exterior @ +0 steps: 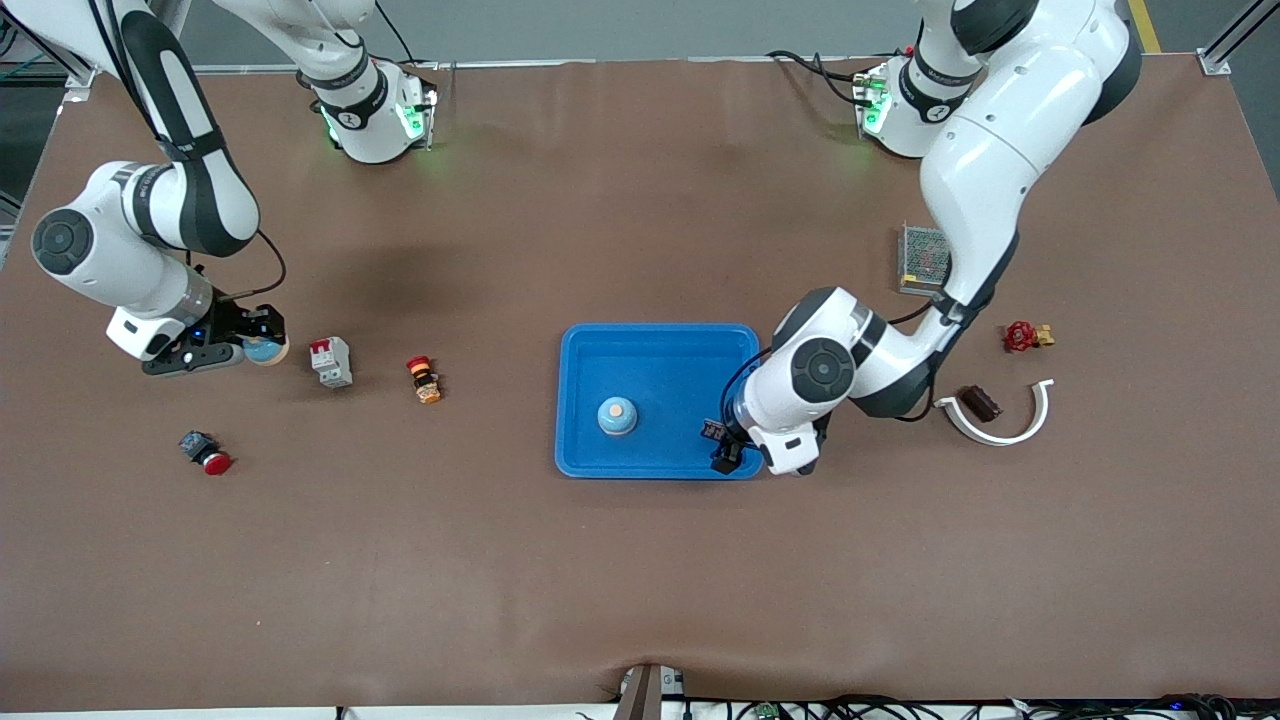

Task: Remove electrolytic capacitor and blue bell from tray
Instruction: 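Grasp the second capacitor with the left gripper while the right gripper lowers the bell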

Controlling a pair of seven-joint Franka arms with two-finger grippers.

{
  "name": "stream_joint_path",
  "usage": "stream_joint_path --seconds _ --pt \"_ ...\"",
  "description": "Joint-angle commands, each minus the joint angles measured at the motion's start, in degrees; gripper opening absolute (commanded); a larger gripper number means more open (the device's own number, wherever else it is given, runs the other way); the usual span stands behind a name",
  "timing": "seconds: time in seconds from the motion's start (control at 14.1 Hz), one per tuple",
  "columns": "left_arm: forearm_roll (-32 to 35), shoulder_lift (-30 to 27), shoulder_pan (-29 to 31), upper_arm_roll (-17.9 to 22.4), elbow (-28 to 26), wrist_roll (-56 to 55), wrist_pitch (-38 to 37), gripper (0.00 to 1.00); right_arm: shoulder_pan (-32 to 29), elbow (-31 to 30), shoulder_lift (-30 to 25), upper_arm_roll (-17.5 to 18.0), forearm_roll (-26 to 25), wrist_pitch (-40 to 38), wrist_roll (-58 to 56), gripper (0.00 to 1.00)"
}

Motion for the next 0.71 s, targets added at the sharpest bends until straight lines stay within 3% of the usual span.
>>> stream_joint_path --seconds 0.0,0.21,0.57,0.64 --pt "-0.38 1.23 -2.18 1.73 1.38 -1.29 1.09 0.88 -1.66 -2.84 0.79 1.02 -0.79 4.03 -0.7 0.0" --pt "-0.03 2.45 -2.36 1.82 1.38 -1.2 1.18 0.74 -1.93 -6.97 1.41 1.02 -0.79 10.45 -0.7 0.0" --pt "0.06 3.25 -2.71 2.08 1.29 -1.2 1.79 0.66 -5.7 -7.77 2.55 1.02 -0.79 11.34 -5.61 0.0" --pt "-0.2 3.16 -2.71 2.08 1.29 -1.2 1.88 0.58 -6.32 -7.77 3.16 1.02 -0.79 11.78 -6.23 0.0"
